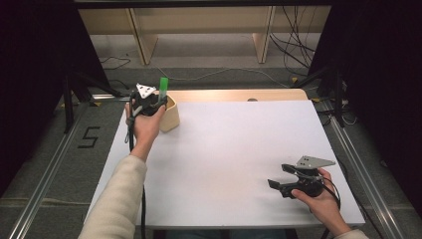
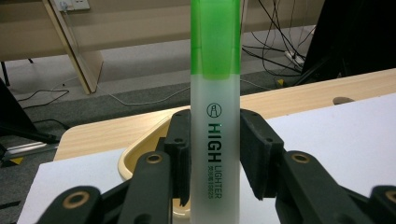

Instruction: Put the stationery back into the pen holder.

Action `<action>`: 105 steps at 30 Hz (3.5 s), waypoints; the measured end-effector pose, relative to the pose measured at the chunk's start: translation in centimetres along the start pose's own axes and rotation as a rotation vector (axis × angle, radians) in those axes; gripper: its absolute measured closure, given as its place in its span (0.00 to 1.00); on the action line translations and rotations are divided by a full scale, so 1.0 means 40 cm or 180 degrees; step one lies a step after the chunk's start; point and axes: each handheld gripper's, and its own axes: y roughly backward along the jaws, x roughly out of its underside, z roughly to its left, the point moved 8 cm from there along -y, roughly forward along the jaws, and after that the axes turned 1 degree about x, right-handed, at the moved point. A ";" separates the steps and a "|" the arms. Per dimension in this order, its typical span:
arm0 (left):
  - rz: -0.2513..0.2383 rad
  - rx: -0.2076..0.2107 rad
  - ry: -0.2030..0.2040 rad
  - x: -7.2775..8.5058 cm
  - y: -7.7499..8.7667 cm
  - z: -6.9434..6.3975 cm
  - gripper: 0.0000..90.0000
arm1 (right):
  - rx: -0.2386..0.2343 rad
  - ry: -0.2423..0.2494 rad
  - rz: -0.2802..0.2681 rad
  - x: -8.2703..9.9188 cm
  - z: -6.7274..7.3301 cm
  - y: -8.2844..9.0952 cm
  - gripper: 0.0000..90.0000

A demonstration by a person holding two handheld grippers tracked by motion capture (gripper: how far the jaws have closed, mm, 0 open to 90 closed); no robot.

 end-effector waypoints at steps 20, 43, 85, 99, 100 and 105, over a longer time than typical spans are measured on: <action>-0.0032 -0.0043 0.0004 -0.015 -0.015 0.020 0.74 | 0.0002 -0.0014 0.0016 0.001 0.001 0.000 0.18; -0.0003 -0.0054 -0.0073 -0.024 -0.041 0.023 0.74 | 0.0002 -0.0007 0.0013 0.001 0.001 0.001 0.18; 0.0092 -0.0038 -0.0097 0.005 -0.101 0.045 0.73 | -0.0007 0.0004 0.0006 0.001 0.001 0.002 0.18; 0.0268 0.0021 0.0038 0.010 -0.069 0.025 0.27 | -0.0012 0.0004 0.0009 0.001 0.002 0.001 0.18; 0.0275 0.0028 0.0014 0.008 -0.063 0.021 0.25 | -0.0012 -0.0005 -0.0005 0.001 0.003 0.000 0.18; 0.0322 0.0104 -0.0100 0.002 -0.037 -0.002 0.21 | -0.0002 0.0001 0.0013 0.001 0.003 0.001 0.18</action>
